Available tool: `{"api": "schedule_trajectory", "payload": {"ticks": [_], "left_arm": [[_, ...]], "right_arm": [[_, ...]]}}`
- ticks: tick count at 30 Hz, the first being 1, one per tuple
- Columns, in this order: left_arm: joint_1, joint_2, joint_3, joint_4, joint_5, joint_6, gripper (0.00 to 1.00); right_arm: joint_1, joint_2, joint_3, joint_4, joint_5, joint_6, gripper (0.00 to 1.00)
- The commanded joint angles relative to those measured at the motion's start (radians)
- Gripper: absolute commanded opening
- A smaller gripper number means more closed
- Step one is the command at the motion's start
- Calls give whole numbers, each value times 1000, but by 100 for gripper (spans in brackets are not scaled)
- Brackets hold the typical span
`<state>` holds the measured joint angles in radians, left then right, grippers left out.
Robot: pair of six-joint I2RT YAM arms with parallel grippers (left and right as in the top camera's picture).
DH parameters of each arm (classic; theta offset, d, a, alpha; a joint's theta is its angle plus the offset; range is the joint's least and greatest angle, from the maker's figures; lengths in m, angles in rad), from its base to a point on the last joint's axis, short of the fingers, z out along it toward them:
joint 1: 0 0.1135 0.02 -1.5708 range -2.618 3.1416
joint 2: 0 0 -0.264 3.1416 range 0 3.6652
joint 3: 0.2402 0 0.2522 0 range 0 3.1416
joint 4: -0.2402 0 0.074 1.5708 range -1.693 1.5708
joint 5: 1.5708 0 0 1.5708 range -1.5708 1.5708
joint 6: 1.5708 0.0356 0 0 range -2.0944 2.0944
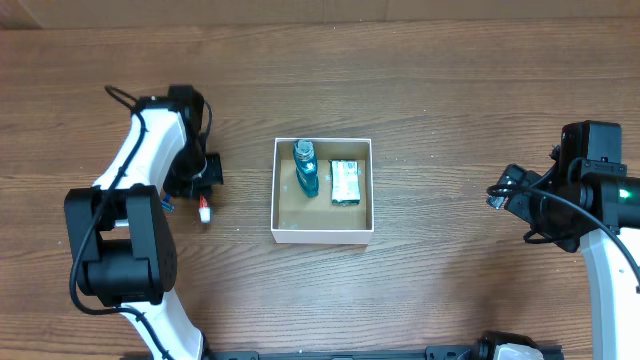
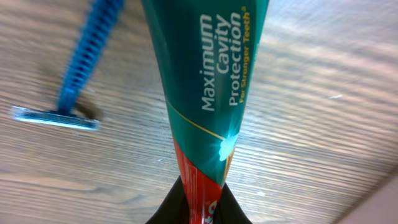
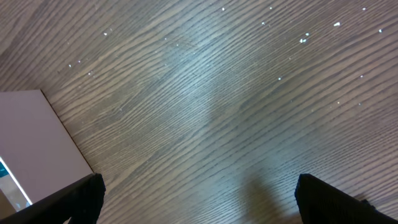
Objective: Pack container
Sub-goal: 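Lower the toothpaste tube into the box and release it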
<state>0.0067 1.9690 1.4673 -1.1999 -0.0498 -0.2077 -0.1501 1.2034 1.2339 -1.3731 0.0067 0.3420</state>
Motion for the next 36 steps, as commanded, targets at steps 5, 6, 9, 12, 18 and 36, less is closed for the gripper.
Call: {"api": "schedule_trajectory", "payload": {"ticks": [5,6,9,12,18,36], "left_arm": [[-217,-308,180,-13,-9,24,4],[-277,-353,180,6,-9,58,4],[-464,-434,180,39,-19,179,4],[-635,-454,180,46,-86,255,4],[-786,-387,134,55,-95,425,4],[-706,-72,97,37,-88,409,30]], "right_arm": [[-3,-11,-5,14,-2,-3,100],[-3,-11,-5,14,-2,-3,100],[-3,-11,-5,15,-1,-3,100],[-3,-11,-5,15,-1,-3,100],[-3,-11,-5,16,-1,-3,100],[-3,-11,-5,14,-1,-6,100]]}}
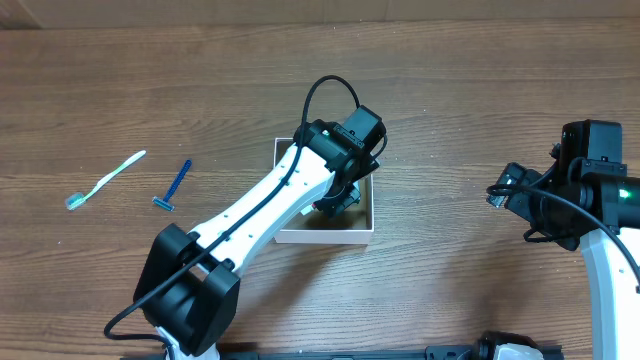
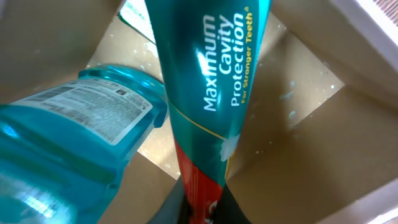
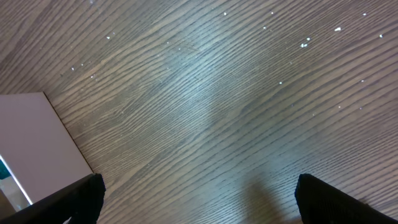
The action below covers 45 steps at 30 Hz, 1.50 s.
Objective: Pack container
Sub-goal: 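Lower the toothpaste tube into the box and release it, then move the left gripper to the blue razor and grasp its handle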
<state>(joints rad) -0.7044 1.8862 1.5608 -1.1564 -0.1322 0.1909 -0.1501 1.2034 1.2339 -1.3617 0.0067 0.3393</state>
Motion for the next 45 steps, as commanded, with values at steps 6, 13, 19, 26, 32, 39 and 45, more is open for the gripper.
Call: {"api": "schedule_trajectory", "payload": {"ticks": [6,13,19,26,32,39,45], "left_arm": [[4,9,37,-80,-10,-10,57],[6,-116,274,-231,-81,-184,61],[156,-309,298,-247,-186,-355,81],[592,-296,252,-232,-72,-389,86],[791,-148,139,-171,-50,-296,86],[817,41,8,-32,-42,-229,86],[818,177,-16,44,2,-158,86]], "right_arm": [[-3,-11,-5,3,-1,-4,100],[-3,-11,-5,10,0,-8,100],[-3,-11,-5,11,-1,-15,100],[-3,-11,-6,14,-1,-15,100],[-3,-11,-5,14,-1,-15,100],[-3,-11,-5,14,0,-15,100],[-3,-11,-5,14,-1,-15,100]]}}
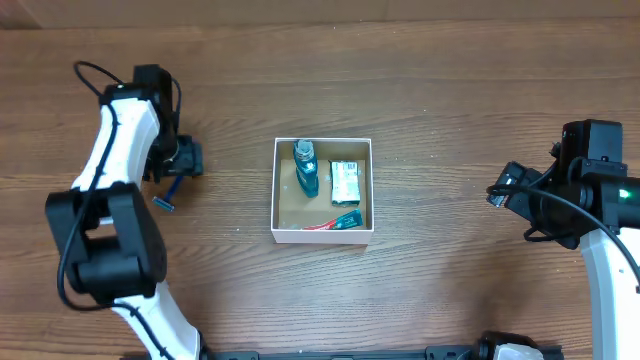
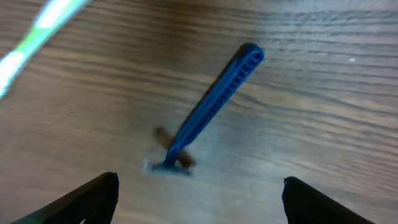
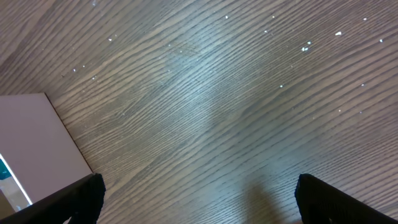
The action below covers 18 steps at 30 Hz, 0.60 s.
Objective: Pack container
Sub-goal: 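Move the left gripper to the blue razor and grasp its handle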
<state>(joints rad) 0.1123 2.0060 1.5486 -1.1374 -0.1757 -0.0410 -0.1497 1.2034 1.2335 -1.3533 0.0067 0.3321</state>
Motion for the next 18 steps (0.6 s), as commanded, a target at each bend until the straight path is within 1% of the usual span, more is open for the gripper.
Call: {"api": "schedule_trajectory", "payload": {"ticks": [1,4,11,13,15,18], "left_arm": [[2,76,-3,33,49,82,86],[2,124,-3,51,97,124,85],[2,181,-3,69,101,131,85],[2,185,-4,72,118,131,82],[2,185,-4,67,121,131,74],[2,185,-4,52,121,130,52]], "right_arm": [[-3,-11,-5,5,-1,-8,100],[-3,-11,-5,5,-1,-8,100],[-3,-11,-5,5,-1,-8,100],[-3,-11,-5,5,-1,-15,100],[-3,-11,-5,5,-1,-15,100],[-3,-11,-5,5,-1,-15,100]]}}
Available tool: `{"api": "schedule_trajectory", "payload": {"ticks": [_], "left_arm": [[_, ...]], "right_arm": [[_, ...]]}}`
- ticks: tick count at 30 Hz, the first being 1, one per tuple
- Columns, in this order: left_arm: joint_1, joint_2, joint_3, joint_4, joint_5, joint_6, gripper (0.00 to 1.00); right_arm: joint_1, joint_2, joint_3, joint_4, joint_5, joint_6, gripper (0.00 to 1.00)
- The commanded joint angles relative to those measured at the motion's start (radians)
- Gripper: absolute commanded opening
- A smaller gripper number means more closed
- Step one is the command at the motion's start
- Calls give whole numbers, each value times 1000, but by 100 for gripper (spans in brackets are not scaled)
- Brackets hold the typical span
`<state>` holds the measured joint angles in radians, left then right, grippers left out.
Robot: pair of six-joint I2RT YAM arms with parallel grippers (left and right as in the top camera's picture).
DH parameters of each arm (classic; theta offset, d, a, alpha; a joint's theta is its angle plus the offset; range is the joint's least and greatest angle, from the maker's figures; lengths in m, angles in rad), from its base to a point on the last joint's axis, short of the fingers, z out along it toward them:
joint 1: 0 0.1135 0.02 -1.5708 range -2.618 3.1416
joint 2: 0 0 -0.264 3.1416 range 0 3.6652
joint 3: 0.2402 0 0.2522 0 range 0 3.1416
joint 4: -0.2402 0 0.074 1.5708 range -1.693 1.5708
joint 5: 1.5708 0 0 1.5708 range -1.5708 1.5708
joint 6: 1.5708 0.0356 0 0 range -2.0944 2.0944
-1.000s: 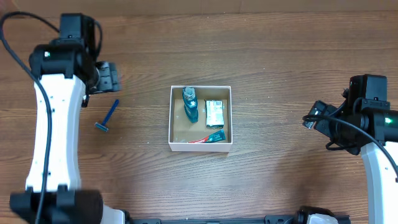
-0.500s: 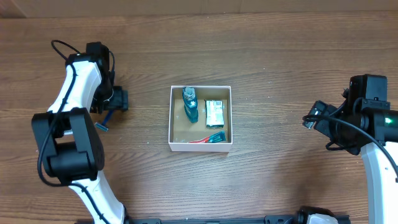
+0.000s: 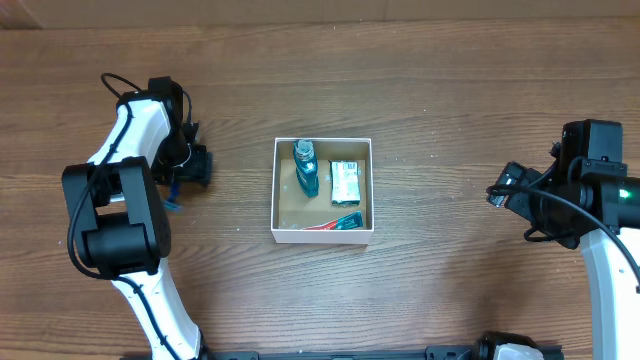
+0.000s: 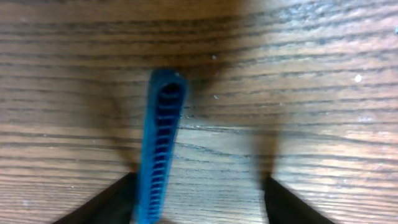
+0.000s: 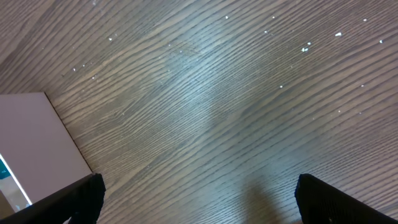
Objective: Pack container
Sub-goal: 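Move the left gripper to the blue razor and grasp its handle, then place the blue razor into the box and release it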
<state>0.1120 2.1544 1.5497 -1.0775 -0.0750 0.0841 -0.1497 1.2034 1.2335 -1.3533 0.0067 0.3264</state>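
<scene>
The white box [image 3: 322,236] at mid-table holds a blue mouthwash bottle [image 3: 305,166], a green packet [image 3: 345,182] and a red-and-green toothpaste tube [image 3: 340,222]. Left of the box lies a blue razor [image 4: 163,149], mostly under my left gripper [image 3: 192,166]. In the left wrist view that gripper [image 4: 199,208] is open and low over the table. The razor's handle lies between its fingers, close to the left one. My right gripper [image 5: 205,202] is open and empty over bare wood, far right of the box [image 5: 31,143].
The wooden table [image 3: 450,90] stretches all round the box. My left arm [image 3: 135,130] covers the table's left part, and no toothbrush shows there. The right arm [image 3: 590,190] stands at the right edge.
My left gripper was open above the whole razor. Now it is lower and turned, with the razor's handle between its fingers. The right arm has not moved.
My left gripper was shut on the toothpaste tube over the table beside the razor. Then it held the tube inside the box. Later the tube lay in the box and the gripper was open above the razor, which it now straddles.
</scene>
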Motion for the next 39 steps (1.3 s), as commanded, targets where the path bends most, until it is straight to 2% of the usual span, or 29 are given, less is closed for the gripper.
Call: {"api": "schedule_trajectory", "payload": {"ticks": [1,3,14,22,28,34,39], "left_arm": [[2,37,-5,-11,21,6,48],[2,37,-5,-16,21,5,38],[2,37,-5,-25,20,-33,5],[-11,2,34,-74,16,-92,4],[-95,-245,39,-70,24,-87,4],[-339,-536,39,-74,23,-10,4],[-578,-619,39,-79,12,10,4]], "right_arm": [[-3,-11,-5,5,-1,-10,100],[-3,-11,-5,5,-1,-10,100],[-3,-11,-5,5,-1,-10,100],[-3,-11,-5,5,-1,-10,100],[-3,-11,-5,5,-1,-10,100],[-3,-11,-5,5,-1,-10,100],[-3,-11,-5,6,-1,-10,100]]}}
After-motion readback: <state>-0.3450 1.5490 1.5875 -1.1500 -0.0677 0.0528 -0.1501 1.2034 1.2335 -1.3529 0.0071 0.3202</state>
